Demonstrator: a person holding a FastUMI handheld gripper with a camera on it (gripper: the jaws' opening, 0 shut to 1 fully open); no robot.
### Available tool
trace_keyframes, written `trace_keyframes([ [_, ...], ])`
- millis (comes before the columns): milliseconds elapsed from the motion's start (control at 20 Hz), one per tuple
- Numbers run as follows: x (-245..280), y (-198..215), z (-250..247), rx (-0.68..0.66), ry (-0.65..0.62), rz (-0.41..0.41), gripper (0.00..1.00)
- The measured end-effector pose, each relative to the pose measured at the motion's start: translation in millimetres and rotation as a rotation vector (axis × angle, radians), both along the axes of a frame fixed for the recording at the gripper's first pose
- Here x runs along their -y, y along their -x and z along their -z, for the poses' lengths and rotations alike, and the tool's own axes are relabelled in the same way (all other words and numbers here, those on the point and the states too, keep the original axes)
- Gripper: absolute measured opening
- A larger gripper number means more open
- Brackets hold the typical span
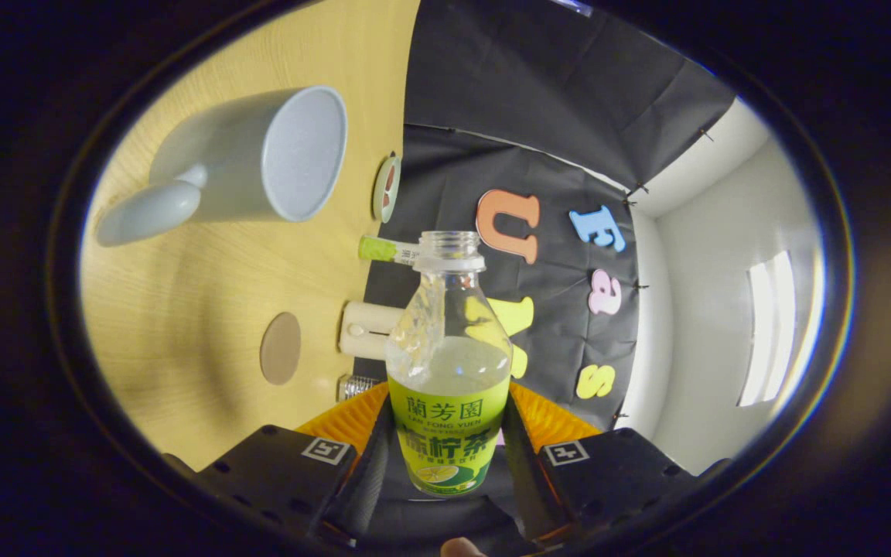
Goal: Take the bottle from table, then pour the juice into the cup, finally place the bottle on the coaster
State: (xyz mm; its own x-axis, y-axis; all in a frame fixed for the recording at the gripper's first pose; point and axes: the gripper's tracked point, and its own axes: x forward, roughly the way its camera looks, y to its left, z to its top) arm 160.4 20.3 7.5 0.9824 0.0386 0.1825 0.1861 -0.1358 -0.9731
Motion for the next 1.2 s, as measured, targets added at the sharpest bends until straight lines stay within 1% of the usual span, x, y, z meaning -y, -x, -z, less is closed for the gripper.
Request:
trace_keyframes([
  [250,-3.1,0.9,-0.8,0.000,0.056,-0.001,0.76],
  [1200,-4.9,2.2,-4.7,0.022,0.097,0.005,0.77],
])
